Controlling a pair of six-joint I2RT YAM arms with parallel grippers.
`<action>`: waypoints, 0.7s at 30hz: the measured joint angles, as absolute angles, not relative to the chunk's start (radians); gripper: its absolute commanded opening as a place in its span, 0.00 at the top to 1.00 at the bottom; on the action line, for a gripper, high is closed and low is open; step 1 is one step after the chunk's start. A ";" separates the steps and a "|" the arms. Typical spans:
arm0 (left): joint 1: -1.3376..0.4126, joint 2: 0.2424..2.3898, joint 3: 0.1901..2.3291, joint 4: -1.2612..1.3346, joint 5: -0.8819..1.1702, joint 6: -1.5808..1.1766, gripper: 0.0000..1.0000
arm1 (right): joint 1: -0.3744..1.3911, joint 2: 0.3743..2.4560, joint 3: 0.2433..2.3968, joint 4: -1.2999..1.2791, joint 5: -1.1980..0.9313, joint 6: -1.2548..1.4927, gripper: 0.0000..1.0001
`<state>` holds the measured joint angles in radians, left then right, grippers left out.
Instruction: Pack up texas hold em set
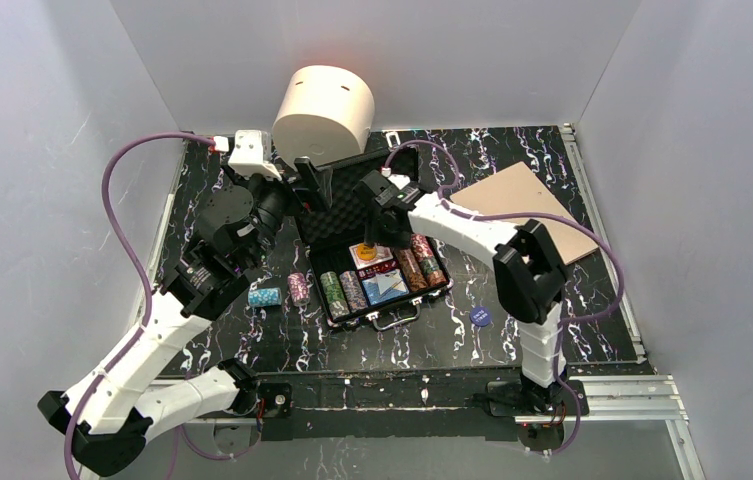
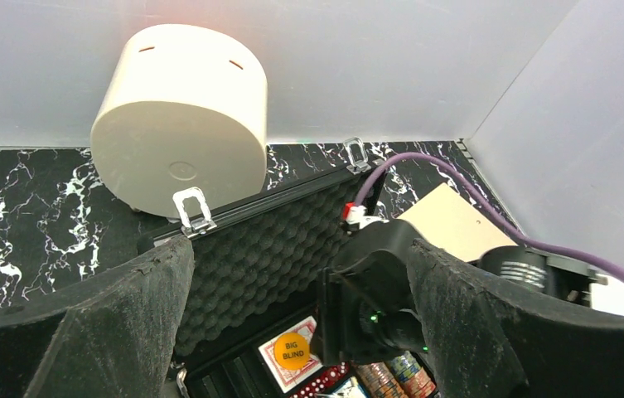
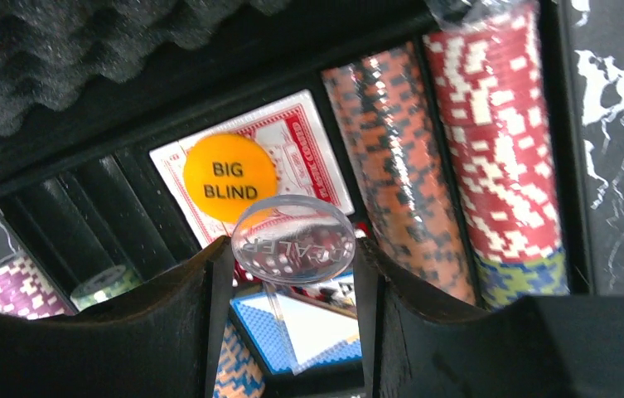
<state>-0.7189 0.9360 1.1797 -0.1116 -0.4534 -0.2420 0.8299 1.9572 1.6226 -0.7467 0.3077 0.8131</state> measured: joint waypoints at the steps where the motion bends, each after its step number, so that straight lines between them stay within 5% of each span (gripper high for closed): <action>1: -0.719 0.935 1.180 -0.112 -0.452 -0.242 0.02 | 0.835 1.978 1.640 -0.746 0.312 0.813 0.47; 14: -0.719 0.910 1.180 -0.112 -0.448 -0.234 0.02 | 0.847 2.091 1.742 -0.723 0.286 0.780 0.43; 21: -0.719 0.910 1.180 -0.112 -0.448 -0.234 0.02 | 0.849 2.132 1.797 -0.723 0.260 0.777 0.28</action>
<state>-0.7193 0.9100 1.1797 -0.1123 -0.4480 -0.2344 0.8486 2.1323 1.7973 -0.7235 0.2604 0.7773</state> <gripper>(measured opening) 0.981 0.666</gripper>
